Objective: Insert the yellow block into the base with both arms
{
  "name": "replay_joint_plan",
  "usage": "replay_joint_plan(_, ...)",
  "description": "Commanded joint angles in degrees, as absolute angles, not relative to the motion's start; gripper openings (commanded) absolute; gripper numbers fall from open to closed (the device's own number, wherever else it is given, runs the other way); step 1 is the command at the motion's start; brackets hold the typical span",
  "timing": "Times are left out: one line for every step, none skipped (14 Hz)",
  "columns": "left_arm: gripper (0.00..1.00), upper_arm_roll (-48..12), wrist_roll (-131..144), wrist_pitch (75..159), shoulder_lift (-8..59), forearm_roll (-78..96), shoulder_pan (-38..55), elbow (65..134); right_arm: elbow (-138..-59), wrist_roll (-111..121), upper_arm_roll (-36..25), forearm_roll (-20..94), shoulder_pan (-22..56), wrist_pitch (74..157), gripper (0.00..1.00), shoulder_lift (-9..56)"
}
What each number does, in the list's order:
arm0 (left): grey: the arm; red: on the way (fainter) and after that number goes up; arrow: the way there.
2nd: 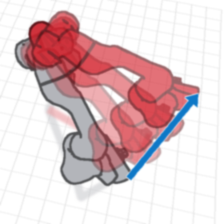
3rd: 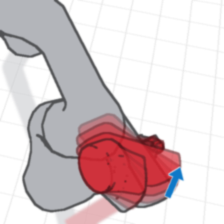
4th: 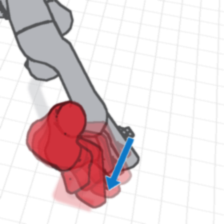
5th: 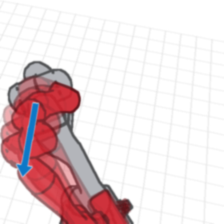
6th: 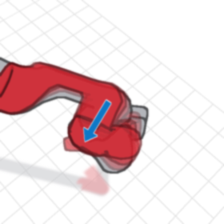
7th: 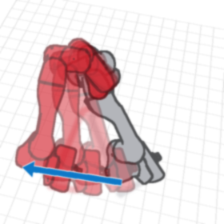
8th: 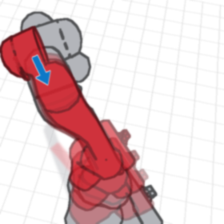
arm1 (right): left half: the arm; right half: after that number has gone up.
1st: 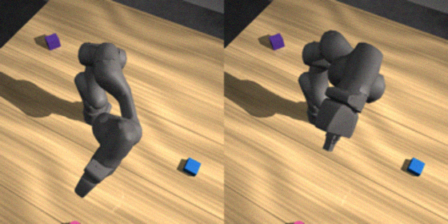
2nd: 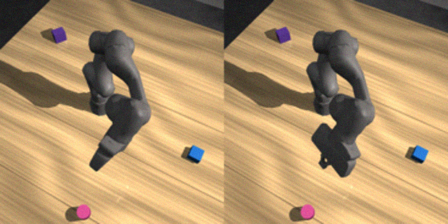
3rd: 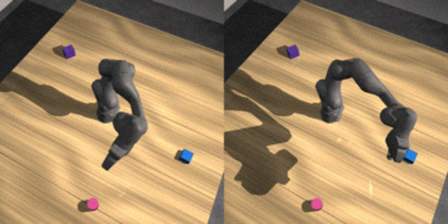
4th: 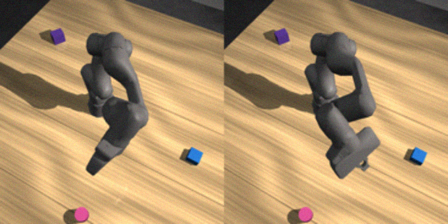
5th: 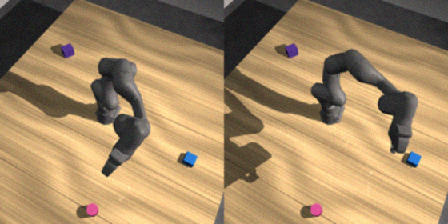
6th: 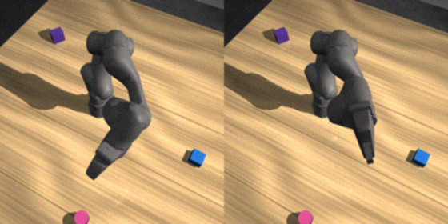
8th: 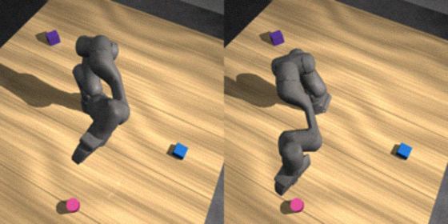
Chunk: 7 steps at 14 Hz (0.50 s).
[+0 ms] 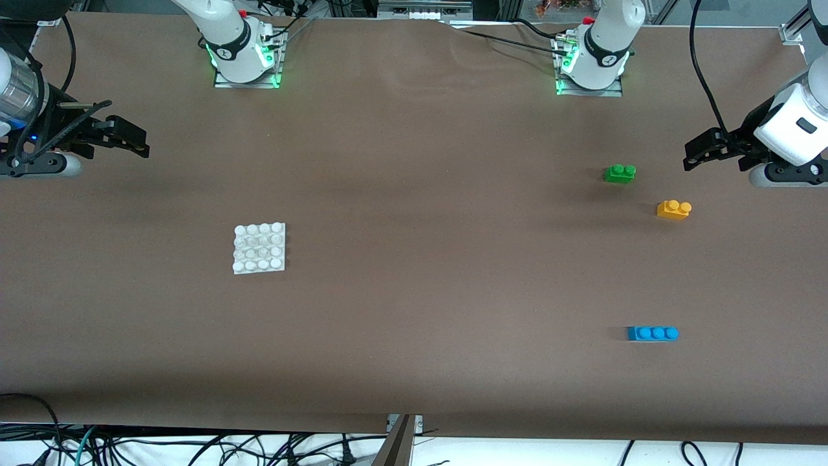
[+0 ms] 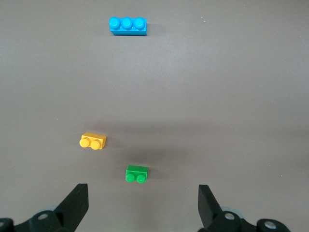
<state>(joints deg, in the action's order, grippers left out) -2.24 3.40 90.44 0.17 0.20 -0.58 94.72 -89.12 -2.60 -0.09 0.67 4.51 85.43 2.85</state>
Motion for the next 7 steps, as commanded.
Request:
replay_joint_plan(1.0,-1.8,3.5,89.3,1.0,0.6,-0.3,92.9,-87.7,-2.5,0.0,0.4,4.3,83.8,0.99,2.9)
replay_joint_plan(1.0,-1.9,3.5,89.3,1.0,0.6,-0.3,92.9,-87.7,-2.6,0.0,0.4,4.3,83.8,0.99,2.9)
replay_joint_plan(1.0,-1.8,3.5,89.3,1.0,0.6,-0.2,92.9,-87.7,-2.7,0.0,0.4,4.3,83.8,0.99,2.9)
replay_joint_plan(1.0,-1.8,3.5,89.3,1.0,0.6,-0.3,92.9,-87.7,-2.8,0.0,0.2,4.3,83.8,0.99,2.9)
replay_joint_plan(1.0,-1.8,3.5,89.3,1.0,0.6,-0.2,92.9,-87.6,-2.7,0.0,0.2,4.3,83.8,0.99,2.9)
replay_joint_plan(1.0,-1.8,3.5,89.3,1.0,0.6,-0.3,92.9,-87.6,-2.4,-0.1,0.3,4.3,83.8,0.99,3.0)
replay_joint_plan(1.0,-1.8,3.5,89.3,1.0,0.6,-0.3,92.9,-87.6,-2.3,-0.1,0.3,4.3,83.8,0.99,2.9)
